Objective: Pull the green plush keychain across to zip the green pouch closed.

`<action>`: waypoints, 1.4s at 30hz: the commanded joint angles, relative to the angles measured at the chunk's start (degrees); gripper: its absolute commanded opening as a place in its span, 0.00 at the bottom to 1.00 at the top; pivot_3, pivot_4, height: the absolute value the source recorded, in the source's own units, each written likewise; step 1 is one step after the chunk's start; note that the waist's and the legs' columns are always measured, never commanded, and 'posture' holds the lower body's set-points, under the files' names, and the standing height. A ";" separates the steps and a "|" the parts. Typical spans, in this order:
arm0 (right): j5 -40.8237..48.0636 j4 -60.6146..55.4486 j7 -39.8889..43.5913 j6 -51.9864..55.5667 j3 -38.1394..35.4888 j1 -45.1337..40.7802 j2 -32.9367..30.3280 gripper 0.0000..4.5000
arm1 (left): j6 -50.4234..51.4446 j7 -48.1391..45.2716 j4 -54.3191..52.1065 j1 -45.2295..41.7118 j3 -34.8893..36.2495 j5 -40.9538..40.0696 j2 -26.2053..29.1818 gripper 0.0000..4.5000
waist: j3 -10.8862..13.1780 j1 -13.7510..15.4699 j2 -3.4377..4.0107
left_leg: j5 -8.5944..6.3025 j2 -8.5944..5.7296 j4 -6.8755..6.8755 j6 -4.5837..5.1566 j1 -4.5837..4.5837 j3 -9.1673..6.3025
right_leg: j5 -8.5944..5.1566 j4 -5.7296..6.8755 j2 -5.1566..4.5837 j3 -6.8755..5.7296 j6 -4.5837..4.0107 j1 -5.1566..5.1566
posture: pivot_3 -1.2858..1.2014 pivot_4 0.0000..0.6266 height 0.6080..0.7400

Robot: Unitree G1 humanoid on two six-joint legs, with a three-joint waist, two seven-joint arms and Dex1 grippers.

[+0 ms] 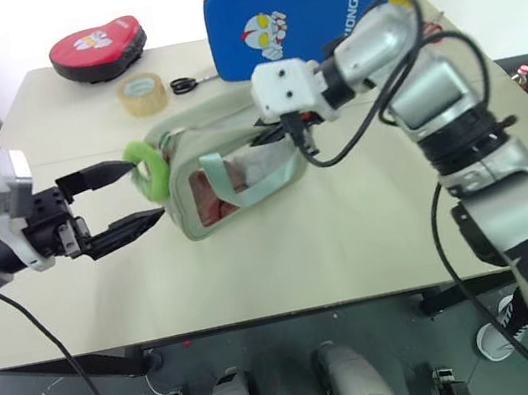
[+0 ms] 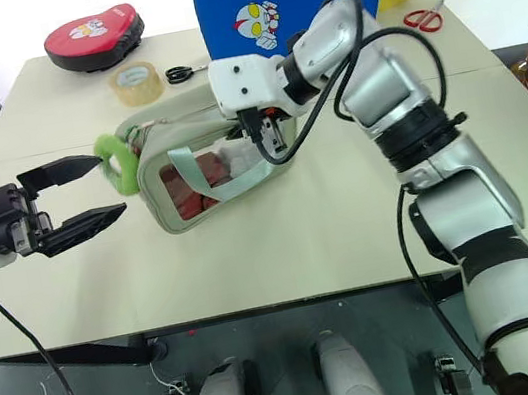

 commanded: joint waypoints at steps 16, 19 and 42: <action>-11.08 -19.44 -8.98 30.44 5.54 -2.63 -5.87 0.01 | -2.06 -2.73 3.04 -4.60 -3.90 1.44 0.52 1.00 | -0.01 0.02 -0.01 | 0.00 -0.07 0.04 0.01 -0.01 0.05 | 0.00 -0.04 0.04 0.04 -0.01 0.01 | 0.52 0.24 0.98; -11.65 -19.40 -10.44 32.16 5.78 -2.76 -6.14 0.01 | -2.25 -3.09 3.45 -5.14 -4.50 1.89 0.30 1.00 | -0.01 -0.33 -0.01 | 0.00 -0.06 0.00 0.01 -0.02 0.05 | 0.00 -0.04 0.08 0.04 -0.01 -0.02 | 0.52 0.24 0.98; -1.77 -31.05 -16.72 45.78 6.61 4.66 0.43 0.74 | -2.82 -4.93 4.18 -5.51 -5.64 3.82 0.96 1.00 | -0.01 -0.40 -0.02 | 0.00 -0.03 -0.12 0.00 -0.01 0.07 | 0.00 -0.03 0.11 0.10 -0.02 -0.12 | 0.52 0.24 0.98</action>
